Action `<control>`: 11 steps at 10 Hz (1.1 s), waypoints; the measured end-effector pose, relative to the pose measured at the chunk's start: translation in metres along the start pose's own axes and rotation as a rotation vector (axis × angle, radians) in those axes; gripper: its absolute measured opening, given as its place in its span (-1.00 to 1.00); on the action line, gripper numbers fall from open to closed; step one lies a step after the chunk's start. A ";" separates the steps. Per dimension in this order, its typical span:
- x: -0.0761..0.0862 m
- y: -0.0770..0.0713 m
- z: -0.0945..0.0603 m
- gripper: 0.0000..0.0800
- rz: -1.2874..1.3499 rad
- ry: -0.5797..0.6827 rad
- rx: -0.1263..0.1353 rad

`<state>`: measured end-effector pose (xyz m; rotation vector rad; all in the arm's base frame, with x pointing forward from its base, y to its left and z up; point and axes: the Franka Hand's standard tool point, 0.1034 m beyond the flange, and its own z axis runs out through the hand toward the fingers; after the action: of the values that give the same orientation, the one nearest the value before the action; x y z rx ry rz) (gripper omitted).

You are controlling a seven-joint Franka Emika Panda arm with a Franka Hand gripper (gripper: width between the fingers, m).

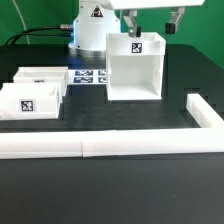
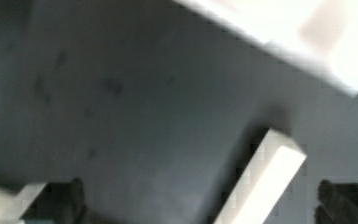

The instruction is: Assemble drawer

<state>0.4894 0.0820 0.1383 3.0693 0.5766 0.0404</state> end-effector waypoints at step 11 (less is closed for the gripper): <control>-0.049 -0.044 0.004 0.63 0.365 -0.047 0.069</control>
Offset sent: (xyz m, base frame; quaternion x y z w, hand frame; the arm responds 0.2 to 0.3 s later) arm -0.0164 0.0064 -0.0043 0.0488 0.0343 0.0608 0.9964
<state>0.4280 0.1051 0.1317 3.1862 0.0104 -0.0481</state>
